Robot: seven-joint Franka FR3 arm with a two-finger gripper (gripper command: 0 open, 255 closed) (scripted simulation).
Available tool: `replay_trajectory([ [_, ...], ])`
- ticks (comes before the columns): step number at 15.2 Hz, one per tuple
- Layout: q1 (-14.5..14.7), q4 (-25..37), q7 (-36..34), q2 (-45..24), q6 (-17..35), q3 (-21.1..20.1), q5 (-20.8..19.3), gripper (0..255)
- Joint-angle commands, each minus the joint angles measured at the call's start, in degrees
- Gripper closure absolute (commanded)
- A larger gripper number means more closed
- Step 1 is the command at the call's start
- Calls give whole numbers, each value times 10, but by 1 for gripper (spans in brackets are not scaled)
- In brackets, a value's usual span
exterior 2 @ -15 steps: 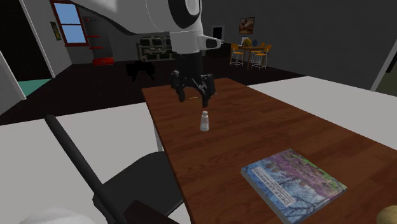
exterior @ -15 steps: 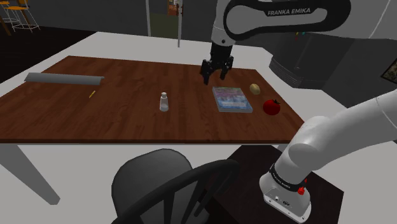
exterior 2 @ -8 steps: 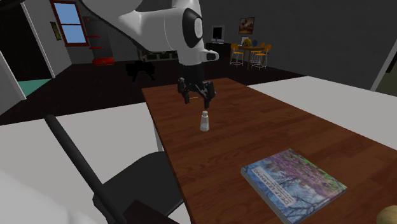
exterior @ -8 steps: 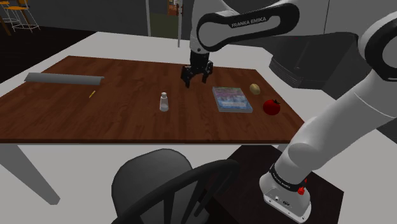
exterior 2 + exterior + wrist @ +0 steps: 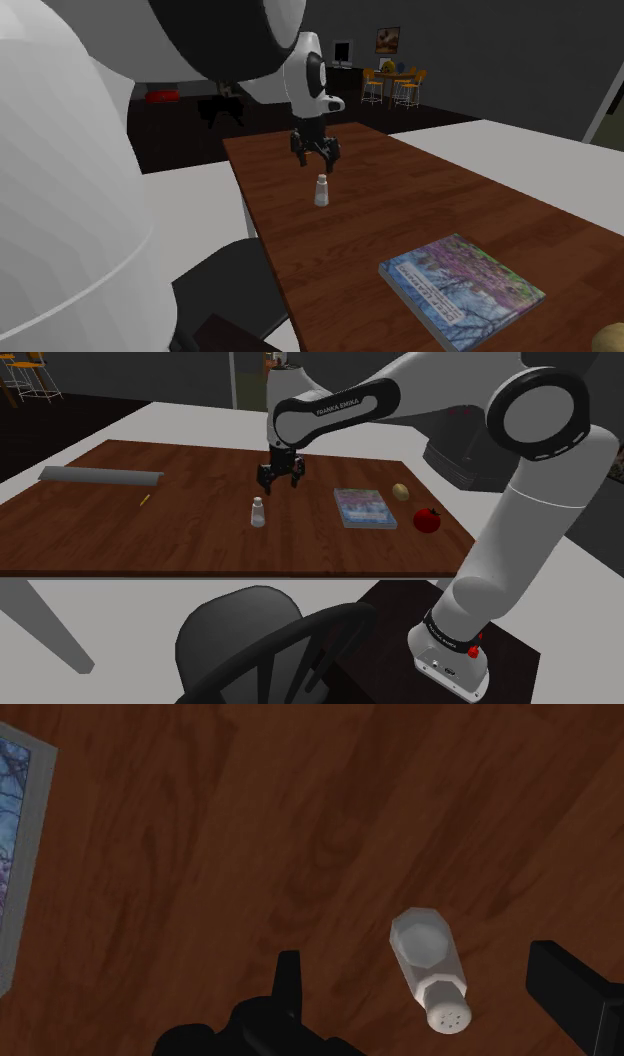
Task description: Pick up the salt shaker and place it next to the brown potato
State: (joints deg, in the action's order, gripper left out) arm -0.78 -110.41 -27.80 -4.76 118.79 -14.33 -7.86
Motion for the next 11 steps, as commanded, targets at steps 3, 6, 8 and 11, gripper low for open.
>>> replay_trajectory([
  [3,13,88,-31,-92,-1,0,-33,0],
  [6,26,163,-48,-164,-6,5,-55,0],
  [8,36,220,-56,-213,-14,9,-68,0],
  [11,36,215,-57,-220,-2,11,-70,0],
])
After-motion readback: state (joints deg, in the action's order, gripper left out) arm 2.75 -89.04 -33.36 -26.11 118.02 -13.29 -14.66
